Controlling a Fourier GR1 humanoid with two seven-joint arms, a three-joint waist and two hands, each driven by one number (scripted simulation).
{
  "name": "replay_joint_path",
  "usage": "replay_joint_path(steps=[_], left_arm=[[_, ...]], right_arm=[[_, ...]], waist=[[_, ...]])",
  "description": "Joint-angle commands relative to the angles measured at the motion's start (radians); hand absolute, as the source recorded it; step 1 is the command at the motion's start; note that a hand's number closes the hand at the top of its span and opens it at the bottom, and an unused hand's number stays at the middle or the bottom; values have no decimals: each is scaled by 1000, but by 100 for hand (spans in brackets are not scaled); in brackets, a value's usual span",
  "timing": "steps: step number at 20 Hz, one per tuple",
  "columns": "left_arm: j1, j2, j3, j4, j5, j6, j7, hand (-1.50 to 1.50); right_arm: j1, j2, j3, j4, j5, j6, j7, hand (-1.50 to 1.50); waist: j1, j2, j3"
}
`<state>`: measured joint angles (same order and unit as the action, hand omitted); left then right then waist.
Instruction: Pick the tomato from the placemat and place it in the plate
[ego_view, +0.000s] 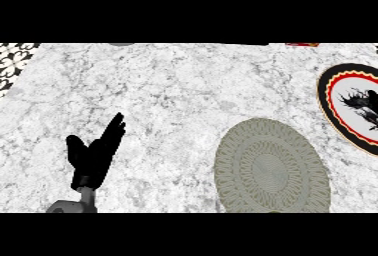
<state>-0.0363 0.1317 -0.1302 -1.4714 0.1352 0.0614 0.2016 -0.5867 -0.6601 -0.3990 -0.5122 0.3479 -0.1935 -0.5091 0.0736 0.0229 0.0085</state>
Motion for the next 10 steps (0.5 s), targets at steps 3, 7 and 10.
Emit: replay_joint_path(steps=[3,7,10], left_arm=[[4,-19,-32,42,-24,-1,-2,0],[-12,-35,-9,93,-15,12,-13,0],[15,-17,-15,53,-13,0,13,0]], right_arm=[[-88,-42,66,183,75,121,-13,-150],[-134,2,20,218,22,158,-103,-150],[-151,15,-57,243,-55,186,-167,-150]], waist=[[13,12,-1],[8,19,0],[3,11,1]])
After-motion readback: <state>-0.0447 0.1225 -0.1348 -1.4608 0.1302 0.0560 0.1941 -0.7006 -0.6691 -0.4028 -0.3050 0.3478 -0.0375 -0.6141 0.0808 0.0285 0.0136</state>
